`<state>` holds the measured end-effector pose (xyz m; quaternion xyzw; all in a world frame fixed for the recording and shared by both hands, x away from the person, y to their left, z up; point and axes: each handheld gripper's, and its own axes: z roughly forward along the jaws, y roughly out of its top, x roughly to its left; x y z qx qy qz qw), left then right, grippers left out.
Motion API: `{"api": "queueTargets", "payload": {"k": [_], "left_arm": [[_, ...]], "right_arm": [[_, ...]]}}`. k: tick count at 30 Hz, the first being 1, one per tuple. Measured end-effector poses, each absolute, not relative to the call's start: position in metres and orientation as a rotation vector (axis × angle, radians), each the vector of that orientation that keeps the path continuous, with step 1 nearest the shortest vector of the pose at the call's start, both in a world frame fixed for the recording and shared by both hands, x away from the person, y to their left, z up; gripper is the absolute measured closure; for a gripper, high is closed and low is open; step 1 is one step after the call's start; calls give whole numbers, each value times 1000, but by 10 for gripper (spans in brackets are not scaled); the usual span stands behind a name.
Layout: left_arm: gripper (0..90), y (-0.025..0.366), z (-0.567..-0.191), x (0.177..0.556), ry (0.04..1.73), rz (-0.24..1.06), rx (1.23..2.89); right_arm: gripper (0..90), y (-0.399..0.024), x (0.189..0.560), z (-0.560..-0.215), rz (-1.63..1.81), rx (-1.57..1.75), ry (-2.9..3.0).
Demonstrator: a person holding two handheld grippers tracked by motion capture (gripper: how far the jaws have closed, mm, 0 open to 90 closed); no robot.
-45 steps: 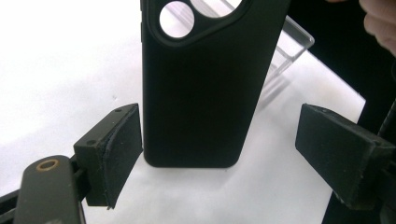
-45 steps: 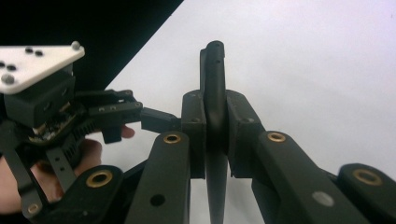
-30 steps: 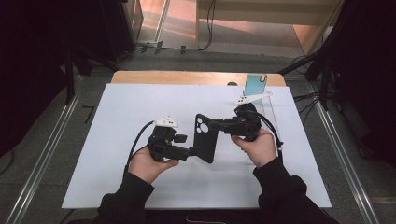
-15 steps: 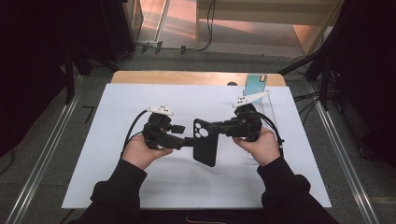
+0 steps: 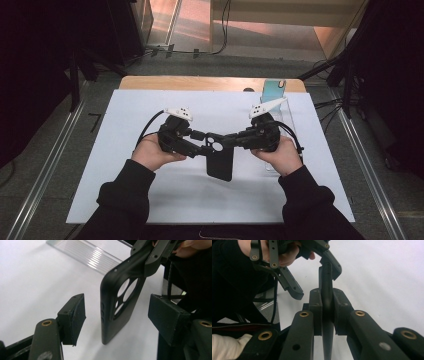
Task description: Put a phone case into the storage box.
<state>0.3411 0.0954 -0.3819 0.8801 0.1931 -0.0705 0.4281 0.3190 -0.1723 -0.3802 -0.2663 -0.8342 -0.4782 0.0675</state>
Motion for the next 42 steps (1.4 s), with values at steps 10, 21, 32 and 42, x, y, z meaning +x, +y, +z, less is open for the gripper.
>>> {"api": "queueTargets", "payload": {"k": [10, 21, 32, 42], "left_arm": [[393, 91, -386, 340, 416, -168, 2223], [715, 95, -389, 338, 384, -300, 2195], [762, 99, -385, 339, 406, -347, 2181], [761, 112, -376, 343, 554, -287, 2159]], "right_arm": [[777, -169, 318, -380, -1446, -731, -2502], [773, -166, 315, -381, -1459, -643, -2518], [500, -170, 316, -379, -1554, -728, -2473], [280, -175, 315, -379, -1618, -866, -2501]]}}
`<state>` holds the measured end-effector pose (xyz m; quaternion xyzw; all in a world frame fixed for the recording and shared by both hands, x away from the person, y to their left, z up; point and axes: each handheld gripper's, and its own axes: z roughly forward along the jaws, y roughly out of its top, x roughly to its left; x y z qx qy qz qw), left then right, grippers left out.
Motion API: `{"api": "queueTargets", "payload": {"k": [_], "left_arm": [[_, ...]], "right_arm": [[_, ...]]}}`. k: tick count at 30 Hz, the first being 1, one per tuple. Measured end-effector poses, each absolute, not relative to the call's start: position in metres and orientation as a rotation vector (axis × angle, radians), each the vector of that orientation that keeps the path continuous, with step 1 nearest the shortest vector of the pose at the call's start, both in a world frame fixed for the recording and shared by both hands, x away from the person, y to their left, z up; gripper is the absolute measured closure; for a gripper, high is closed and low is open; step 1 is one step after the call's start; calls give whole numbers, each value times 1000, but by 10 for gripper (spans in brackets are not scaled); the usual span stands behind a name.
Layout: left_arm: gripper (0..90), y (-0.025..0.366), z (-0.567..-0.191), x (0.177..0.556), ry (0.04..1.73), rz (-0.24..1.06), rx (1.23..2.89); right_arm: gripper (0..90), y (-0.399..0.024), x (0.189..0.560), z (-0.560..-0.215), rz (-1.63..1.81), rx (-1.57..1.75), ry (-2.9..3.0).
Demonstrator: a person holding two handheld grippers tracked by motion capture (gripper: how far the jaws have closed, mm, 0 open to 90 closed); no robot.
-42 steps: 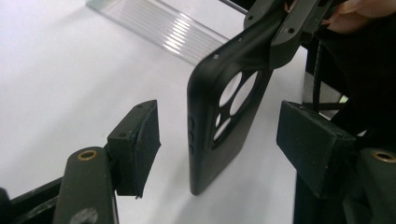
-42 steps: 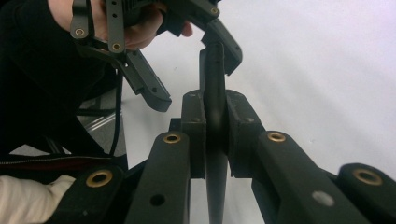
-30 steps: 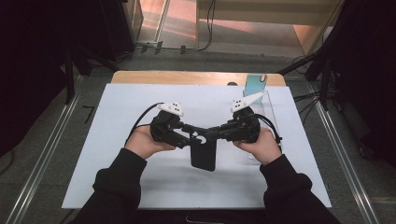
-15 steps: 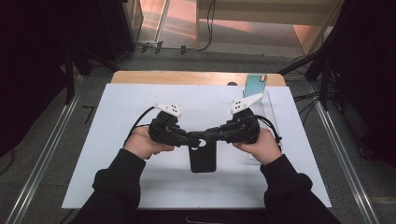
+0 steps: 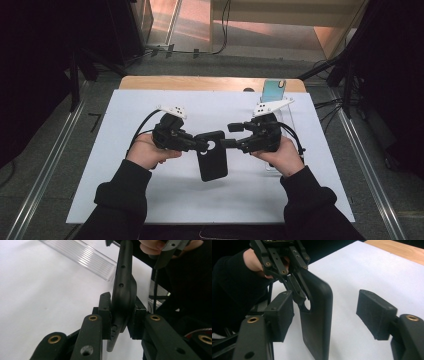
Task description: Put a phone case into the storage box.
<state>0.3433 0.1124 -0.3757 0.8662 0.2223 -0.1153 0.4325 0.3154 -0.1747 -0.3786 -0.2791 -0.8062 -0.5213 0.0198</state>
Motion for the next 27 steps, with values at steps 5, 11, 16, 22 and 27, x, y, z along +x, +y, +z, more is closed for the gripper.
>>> {"api": "queueTargets", "payload": {"k": [5, 11, 16, 22, 27], "left_arm": [[760, 118, -371, 345, 626, -236, 2144], [760, 122, -365, 346, 757, -198, 2105], [759, 122, -362, 346, 830, -171, 2085], [759, 120, -359, 345, 918, -152, 2070], [759, 116, -359, 343, 958, -141, 2070]], "right_arm": [[262, -173, 315, -383, -1585, -880, -2541], [0, -165, 314, -391, -1562, -947, -2569], [0, -155, 310, -398, -1529, -1017, -2577], [0, -143, 306, -405, -1509, -1166, -2608], [0, -135, 302, -410, -1529, -1223, -2599]]}}
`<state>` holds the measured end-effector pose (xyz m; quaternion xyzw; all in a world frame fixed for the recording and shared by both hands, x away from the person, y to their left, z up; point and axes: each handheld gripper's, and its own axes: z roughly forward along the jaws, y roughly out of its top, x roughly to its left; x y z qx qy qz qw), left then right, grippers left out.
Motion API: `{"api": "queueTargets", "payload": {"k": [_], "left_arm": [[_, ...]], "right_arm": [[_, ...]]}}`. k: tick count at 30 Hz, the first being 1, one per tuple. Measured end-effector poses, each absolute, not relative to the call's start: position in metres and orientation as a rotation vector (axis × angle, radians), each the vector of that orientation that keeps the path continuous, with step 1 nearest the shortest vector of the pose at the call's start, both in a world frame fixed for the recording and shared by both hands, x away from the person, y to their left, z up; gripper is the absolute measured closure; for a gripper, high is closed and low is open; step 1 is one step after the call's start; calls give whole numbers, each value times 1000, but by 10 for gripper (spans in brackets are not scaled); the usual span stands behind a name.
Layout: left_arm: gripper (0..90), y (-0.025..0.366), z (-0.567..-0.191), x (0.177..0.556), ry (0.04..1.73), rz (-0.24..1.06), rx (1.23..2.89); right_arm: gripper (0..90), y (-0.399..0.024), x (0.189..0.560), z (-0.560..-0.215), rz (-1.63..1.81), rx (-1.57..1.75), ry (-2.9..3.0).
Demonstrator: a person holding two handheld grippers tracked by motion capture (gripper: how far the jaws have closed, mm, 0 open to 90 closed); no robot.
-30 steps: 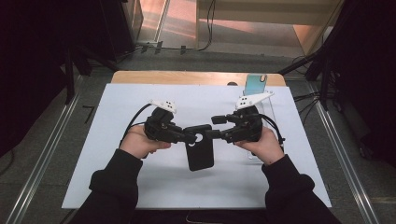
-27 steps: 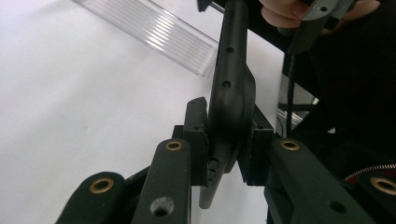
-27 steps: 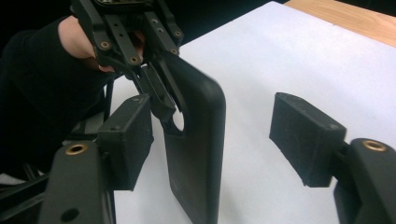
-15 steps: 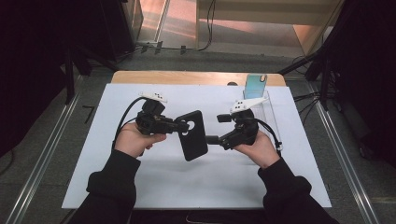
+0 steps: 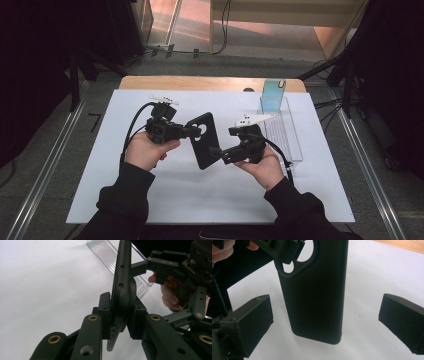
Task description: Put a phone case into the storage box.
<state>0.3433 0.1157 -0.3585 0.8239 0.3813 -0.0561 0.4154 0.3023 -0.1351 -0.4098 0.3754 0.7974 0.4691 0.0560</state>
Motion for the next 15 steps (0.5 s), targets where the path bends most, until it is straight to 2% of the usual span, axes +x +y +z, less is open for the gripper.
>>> {"api": "queueTargets", "payload": {"k": [15], "left_arm": [[758, 98, -362, 336, 993, -103, 2087]], "right_arm": [[0, -115, 296, -416, 1377, 1224, 2330]]}}
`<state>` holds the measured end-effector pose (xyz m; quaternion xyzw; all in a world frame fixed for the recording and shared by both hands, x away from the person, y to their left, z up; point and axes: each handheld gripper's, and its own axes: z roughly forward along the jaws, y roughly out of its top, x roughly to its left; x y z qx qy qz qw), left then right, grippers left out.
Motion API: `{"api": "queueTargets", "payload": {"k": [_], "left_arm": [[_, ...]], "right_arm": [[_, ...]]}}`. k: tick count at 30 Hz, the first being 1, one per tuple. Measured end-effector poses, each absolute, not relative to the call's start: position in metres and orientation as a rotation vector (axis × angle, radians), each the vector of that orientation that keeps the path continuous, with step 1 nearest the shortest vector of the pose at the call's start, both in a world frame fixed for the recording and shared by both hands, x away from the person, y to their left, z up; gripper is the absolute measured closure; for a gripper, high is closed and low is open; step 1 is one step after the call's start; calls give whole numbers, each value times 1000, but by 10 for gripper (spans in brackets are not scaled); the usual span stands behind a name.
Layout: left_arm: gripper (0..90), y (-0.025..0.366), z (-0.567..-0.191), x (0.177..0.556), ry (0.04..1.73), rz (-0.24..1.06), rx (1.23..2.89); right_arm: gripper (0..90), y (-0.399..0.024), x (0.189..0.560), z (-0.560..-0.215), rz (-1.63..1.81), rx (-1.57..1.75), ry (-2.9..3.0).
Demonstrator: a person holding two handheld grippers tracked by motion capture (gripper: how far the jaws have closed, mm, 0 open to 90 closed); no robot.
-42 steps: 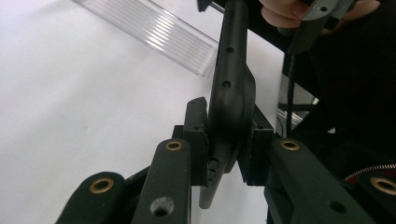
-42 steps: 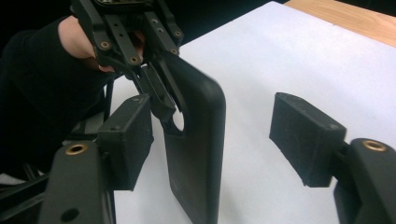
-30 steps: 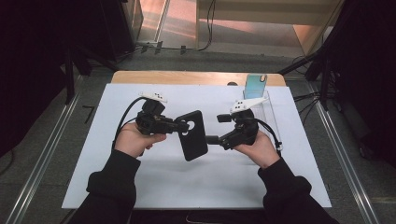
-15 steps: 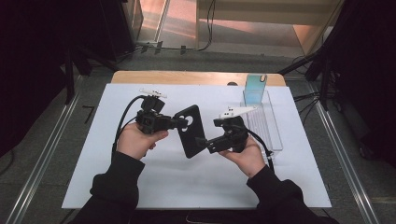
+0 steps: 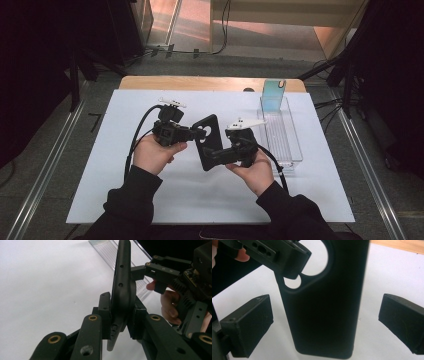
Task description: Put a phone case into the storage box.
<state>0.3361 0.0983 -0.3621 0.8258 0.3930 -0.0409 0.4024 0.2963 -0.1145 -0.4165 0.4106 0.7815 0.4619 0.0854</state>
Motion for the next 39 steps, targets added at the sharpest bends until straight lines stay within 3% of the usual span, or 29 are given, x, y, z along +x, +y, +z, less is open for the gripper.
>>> {"api": "queueTargets", "payload": {"k": [16, 19, 27, 39], "left_arm": [[757, 82, -367, 329, 971, -141, 2096], [755, 80, -367, 328, 966, -131, 2104], [743, 81, -364, 326, 957, -129, 2102], [502, 91, -353, 325, 927, -158, 2062]], "right_arm": [[0, -104, 298, -422, 1325, 1252, 2289], [113, -105, 297, -422, 1334, 1242, 2286], [132, -105, 297, -421, 1342, 1233, 2304], [132, -116, 304, -423, 1323, 1268, 2303]]}}
